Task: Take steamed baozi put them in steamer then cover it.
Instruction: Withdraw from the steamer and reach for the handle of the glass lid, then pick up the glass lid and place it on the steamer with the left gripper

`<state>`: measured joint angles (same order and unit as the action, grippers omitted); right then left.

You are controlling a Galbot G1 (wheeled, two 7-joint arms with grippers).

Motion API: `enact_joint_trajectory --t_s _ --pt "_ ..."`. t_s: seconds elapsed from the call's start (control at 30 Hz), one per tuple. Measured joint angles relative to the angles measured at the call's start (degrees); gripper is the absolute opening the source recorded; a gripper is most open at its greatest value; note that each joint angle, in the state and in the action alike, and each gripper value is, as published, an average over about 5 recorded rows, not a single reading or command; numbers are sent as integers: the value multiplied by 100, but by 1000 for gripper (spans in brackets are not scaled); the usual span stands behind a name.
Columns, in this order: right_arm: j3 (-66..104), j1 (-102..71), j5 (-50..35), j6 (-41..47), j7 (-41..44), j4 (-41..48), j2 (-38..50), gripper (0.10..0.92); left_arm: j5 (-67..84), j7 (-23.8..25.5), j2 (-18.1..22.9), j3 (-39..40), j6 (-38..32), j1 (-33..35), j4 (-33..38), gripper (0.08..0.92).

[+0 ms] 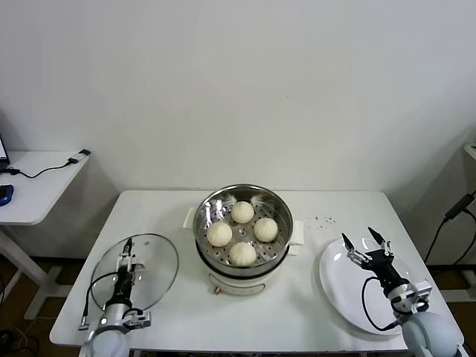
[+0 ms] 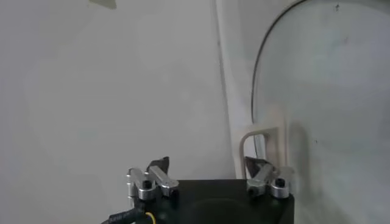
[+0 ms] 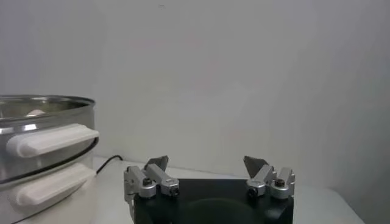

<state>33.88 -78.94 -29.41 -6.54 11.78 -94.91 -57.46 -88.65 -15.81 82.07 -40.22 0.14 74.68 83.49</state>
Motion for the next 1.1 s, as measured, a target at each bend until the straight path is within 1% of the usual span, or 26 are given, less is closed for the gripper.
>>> enact_joint_trajectory --t_s 0.63,0.73,0.93,1.1 --pt "25 -34 348 -137 100 126 -156 823 197 132 -16 39 -29 -27 -42 230" --pt "47 -33 367 -156 110 144 -157 823 257 139 -57 32 -22 13 27 165" --pt "90 -18 389 -188 118 192 -157 823 463 205 -179 20 10 172 365 149" --pt "122 7 416 -208 120 242 -156 823 724 323 -329 -19 93 444 924 149"
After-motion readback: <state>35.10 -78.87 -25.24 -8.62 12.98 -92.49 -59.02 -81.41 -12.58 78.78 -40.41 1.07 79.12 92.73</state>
